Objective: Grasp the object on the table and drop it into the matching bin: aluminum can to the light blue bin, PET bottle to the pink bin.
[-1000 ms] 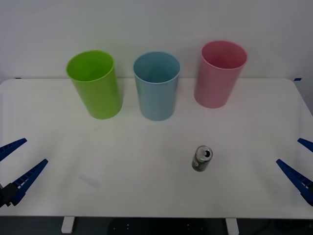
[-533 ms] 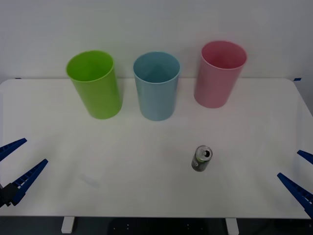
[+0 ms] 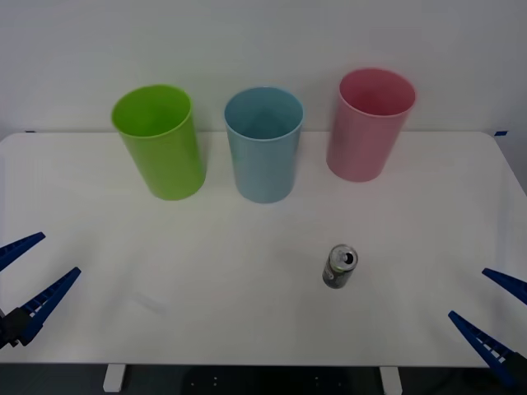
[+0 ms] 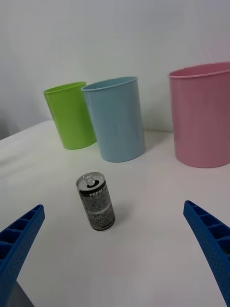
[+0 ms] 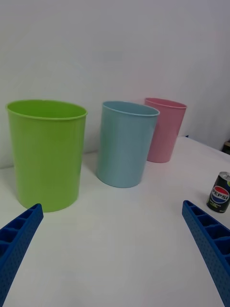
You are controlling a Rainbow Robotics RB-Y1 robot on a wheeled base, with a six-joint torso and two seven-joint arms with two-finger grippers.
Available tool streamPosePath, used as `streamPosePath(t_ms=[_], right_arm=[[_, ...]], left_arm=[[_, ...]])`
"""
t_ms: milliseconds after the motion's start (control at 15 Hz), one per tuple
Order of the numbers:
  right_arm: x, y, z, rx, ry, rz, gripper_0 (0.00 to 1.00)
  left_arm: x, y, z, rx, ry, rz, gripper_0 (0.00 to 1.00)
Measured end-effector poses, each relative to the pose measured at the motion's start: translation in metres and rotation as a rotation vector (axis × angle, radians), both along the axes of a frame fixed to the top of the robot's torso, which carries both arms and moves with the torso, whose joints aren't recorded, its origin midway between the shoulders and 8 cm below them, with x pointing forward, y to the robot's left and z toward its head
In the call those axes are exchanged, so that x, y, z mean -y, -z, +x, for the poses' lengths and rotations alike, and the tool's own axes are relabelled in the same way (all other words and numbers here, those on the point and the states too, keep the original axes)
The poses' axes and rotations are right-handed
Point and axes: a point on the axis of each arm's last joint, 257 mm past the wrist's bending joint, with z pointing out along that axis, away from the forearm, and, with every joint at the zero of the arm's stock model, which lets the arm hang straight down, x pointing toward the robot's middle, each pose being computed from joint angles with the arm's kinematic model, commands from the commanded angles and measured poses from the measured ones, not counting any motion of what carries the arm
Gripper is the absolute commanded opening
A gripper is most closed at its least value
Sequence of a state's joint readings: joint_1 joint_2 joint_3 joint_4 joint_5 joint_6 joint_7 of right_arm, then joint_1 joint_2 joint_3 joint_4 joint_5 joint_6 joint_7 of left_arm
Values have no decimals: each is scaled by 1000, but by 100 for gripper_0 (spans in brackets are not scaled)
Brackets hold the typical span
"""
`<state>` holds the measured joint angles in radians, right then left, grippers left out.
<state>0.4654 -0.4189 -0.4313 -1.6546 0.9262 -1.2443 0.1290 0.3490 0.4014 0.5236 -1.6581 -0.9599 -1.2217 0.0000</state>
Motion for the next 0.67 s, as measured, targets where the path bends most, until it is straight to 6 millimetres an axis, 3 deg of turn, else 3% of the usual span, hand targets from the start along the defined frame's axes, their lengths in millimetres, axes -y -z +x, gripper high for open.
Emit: streamPosePath(t_ms=[667], right_arm=[[-27, 56, 26, 47, -11, -135, 100]], left_arm=[[0, 0, 0, 0, 0, 0, 100]])
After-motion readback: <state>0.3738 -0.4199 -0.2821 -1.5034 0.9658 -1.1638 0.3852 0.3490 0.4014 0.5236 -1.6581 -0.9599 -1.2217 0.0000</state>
